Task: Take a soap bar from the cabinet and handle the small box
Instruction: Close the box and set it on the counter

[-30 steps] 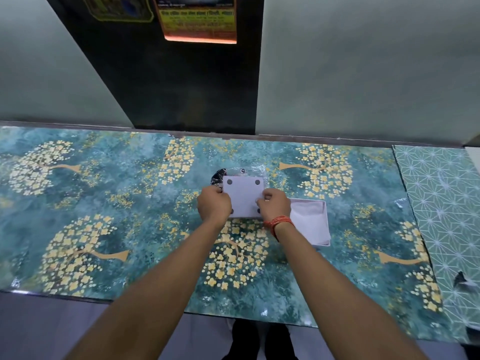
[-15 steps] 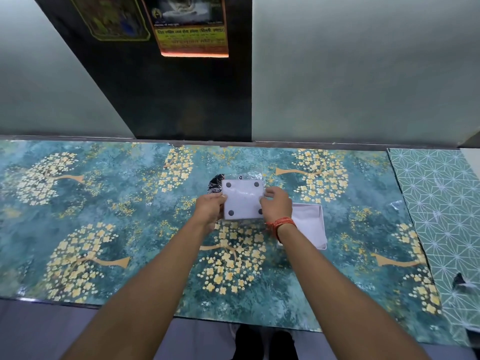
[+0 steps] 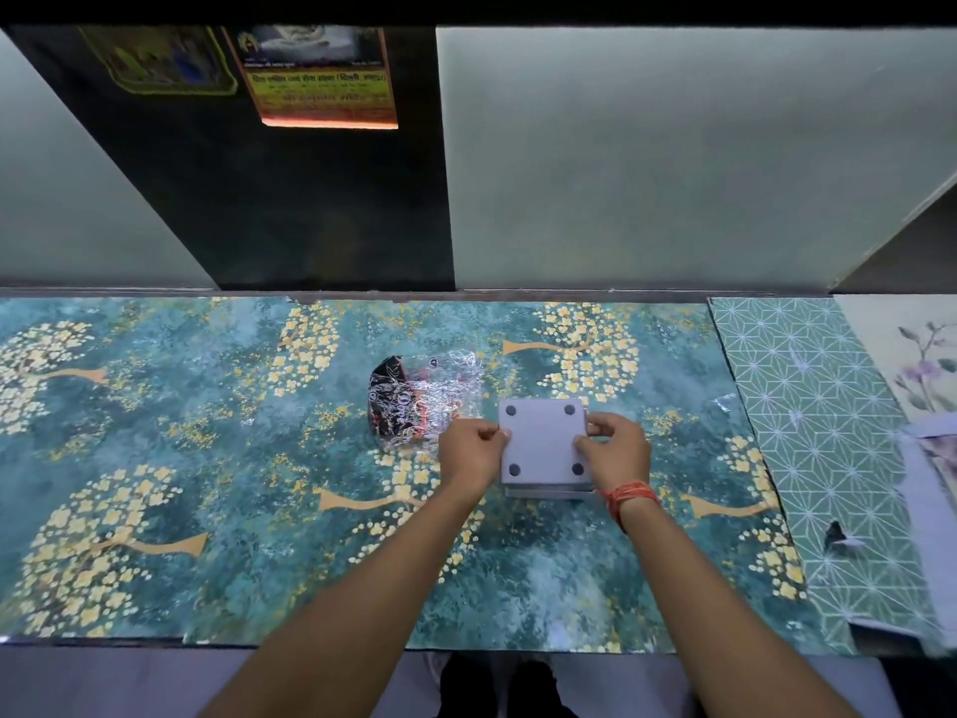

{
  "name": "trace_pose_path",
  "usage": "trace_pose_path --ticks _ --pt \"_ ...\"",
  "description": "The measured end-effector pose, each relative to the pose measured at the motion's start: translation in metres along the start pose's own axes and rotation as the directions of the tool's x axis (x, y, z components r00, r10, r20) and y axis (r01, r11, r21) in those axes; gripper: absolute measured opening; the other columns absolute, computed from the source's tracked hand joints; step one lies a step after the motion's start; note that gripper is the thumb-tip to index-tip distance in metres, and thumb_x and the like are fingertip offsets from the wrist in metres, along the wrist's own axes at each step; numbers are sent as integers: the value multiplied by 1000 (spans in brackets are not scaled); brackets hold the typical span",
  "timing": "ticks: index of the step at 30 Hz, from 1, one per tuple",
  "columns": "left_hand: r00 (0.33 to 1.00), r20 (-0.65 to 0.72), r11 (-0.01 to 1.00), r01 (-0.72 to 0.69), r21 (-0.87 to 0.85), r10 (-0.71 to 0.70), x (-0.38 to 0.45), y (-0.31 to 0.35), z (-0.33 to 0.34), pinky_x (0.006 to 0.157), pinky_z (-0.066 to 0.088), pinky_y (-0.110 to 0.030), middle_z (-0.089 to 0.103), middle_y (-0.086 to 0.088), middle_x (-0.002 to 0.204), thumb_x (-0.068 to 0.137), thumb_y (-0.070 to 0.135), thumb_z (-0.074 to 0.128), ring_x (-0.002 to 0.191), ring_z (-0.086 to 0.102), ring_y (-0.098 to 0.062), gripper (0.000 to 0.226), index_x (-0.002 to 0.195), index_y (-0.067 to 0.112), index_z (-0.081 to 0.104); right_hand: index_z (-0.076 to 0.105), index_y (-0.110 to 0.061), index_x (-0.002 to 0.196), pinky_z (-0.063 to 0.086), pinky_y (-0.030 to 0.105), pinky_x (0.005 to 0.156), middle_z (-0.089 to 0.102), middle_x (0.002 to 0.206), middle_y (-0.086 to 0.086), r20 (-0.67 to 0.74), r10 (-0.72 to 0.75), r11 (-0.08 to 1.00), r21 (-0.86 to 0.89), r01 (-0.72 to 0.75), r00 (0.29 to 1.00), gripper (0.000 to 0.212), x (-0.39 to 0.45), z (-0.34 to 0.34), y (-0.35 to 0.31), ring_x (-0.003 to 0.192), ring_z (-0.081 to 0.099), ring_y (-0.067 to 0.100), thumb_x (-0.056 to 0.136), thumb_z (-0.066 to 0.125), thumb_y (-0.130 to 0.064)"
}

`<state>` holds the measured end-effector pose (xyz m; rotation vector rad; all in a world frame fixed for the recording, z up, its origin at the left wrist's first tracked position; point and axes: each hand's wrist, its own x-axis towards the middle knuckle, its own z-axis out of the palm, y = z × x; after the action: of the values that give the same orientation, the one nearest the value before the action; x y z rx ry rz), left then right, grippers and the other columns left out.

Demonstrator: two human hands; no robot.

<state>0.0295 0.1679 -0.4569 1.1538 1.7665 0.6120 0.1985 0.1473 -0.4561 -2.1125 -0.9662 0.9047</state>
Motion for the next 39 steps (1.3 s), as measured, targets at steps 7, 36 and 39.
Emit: trace_pose_path --ticks 7,36,39 --pt "995 60 973 -85 213 74 -2 2 9 60 49 -31 67 -11 65 87 21 69 62 63 -28 26 63 18 60 73 -9 102 38 4 47 70 95 5 32 7 995 -105 -3 999 25 3 -3 6 71 60 17 80 63 -2" --pt "826 494 959 272 75 -273 -1 21 -2 75 62 -49 55 -24 124 88 -13 59 102 66 -45 57 140 1 42 60 -10 113 60 40 51 66 100 13 449 170 968 91 -234 877 36 15 -24 35 81 69 29 80 76 -13" --pt "808 534 964 261 56 -250 3 8 0 76 62 -46 56 -29 128 79 -16 67 106 65 -46 79 148 7 35 57 -12 124 61 37 54 66 102 12 499 144 975 77 -209 855 54 13 -21 37 84 68 27 75 80 -7"
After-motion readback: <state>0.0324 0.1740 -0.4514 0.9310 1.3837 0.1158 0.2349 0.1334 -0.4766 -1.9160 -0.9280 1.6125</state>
